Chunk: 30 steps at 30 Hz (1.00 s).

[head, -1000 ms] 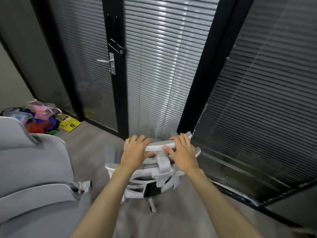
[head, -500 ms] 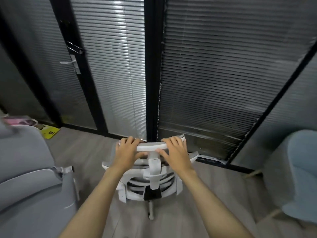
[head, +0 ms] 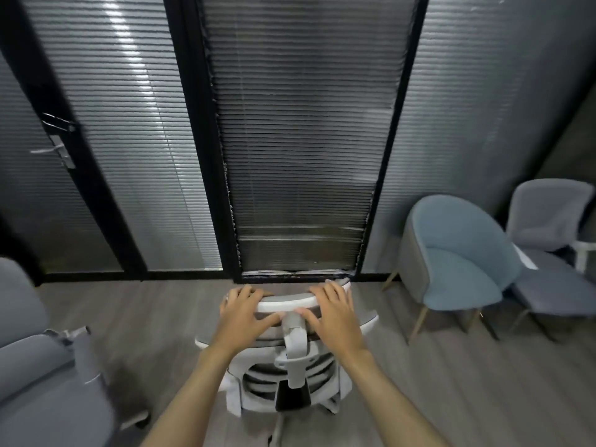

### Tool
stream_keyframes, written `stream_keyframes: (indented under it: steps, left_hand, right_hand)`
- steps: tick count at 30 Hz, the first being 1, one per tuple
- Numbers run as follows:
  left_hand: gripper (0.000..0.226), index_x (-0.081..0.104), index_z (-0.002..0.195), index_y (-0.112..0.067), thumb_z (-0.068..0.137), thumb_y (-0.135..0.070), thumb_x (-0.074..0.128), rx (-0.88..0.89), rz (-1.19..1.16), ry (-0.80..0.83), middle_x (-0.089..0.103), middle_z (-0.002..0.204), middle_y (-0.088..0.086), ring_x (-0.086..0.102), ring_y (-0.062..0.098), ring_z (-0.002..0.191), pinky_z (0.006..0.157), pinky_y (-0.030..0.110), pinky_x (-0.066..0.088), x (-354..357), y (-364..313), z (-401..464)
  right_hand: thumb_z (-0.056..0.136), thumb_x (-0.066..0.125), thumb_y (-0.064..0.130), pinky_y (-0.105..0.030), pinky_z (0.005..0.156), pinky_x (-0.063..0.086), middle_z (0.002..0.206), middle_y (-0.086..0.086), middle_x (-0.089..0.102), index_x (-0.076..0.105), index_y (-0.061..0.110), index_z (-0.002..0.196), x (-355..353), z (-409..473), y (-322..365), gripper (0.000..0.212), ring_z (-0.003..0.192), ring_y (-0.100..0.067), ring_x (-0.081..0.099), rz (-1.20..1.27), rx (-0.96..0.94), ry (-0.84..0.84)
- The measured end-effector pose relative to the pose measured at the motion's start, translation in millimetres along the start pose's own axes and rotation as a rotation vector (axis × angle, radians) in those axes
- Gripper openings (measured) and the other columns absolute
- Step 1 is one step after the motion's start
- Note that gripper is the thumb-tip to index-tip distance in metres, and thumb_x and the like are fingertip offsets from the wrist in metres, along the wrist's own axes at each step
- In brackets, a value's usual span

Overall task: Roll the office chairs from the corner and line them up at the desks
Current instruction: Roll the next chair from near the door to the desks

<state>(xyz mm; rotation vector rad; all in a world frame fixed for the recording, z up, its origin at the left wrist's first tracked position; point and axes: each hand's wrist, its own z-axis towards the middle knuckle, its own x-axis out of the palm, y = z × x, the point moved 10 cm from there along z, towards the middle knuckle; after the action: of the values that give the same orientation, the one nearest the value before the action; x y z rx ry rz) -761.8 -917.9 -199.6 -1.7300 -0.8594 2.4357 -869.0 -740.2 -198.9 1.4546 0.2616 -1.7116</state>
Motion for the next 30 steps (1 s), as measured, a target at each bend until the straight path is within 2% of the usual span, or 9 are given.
stream_keyframes:
  steps: [5, 10, 16, 22, 30]
  left_hand:
    - [0.058, 0.063, 0.118, -0.040, 0.079, -0.081, 0.050, 0.083, -0.057, -0.030, 0.050, 0.107, -0.017, 0.038, 0.016, 0.118, 0.102, 0.043, 0.037, 12, -58, -80]
    - [0.058, 0.062, 0.116, -0.038, 0.079, -0.081, 0.051, 0.144, -0.114, 0.010, 0.049, 0.103, -0.016, 0.035, 0.017, 0.118, 0.104, 0.044, 0.039, 23, -118, -164]
    - [0.060, 0.063, 0.114, -0.039, 0.078, -0.084, 0.045, 0.210, -0.111, 0.042, 0.050, 0.103, -0.016, 0.037, 0.018, 0.113, 0.101, 0.043, 0.041, 34, -192, -266]
    - [0.064, 0.064, 0.115, -0.038, 0.076, -0.084, 0.041, 0.239, -0.090, 0.076, 0.049, 0.105, -0.012, 0.036, 0.018, 0.113, 0.100, 0.043, 0.041, 45, -269, -373]
    - [0.065, 0.062, 0.117, -0.040, 0.075, -0.083, 0.040, 0.282, -0.101, 0.154, 0.050, 0.107, -0.012, 0.035, 0.017, 0.112, 0.099, 0.042, 0.040, 61, -374, -531]
  right_hand:
    - [0.094, 0.023, 0.078, -0.047, 0.117, 0.030, 0.133, 0.010, 0.051, 0.054, 0.030, 0.131, -47, -108, -11, 0.068, 0.135, -0.016, 0.038, -0.043, 0.061, -0.056]
    - [0.095, 0.038, 0.071, -0.046, 0.113, 0.035, 0.126, 0.010, 0.054, 0.057, 0.029, 0.124, -94, -216, -22, 0.055, 0.129, -0.015, 0.043, -0.047, 0.119, -0.094]
    - [0.095, 0.043, 0.067, -0.042, 0.107, 0.040, 0.124, 0.011, 0.052, 0.056, 0.029, 0.123, -144, -345, -37, 0.049, 0.124, -0.014, 0.045, -0.053, 0.181, -0.108]
    - [0.095, 0.046, 0.065, -0.036, 0.099, 0.044, 0.127, 0.012, 0.052, 0.056, 0.029, 0.125, -201, -478, -47, 0.047, 0.126, -0.011, 0.043, -0.047, 0.237, -0.152]
    - [0.093, 0.049, 0.067, -0.039, 0.097, 0.045, 0.126, 0.014, 0.052, 0.055, 0.032, 0.123, -267, -667, -67, 0.047, 0.123, -0.012, 0.047, -0.095, 0.328, -0.185]
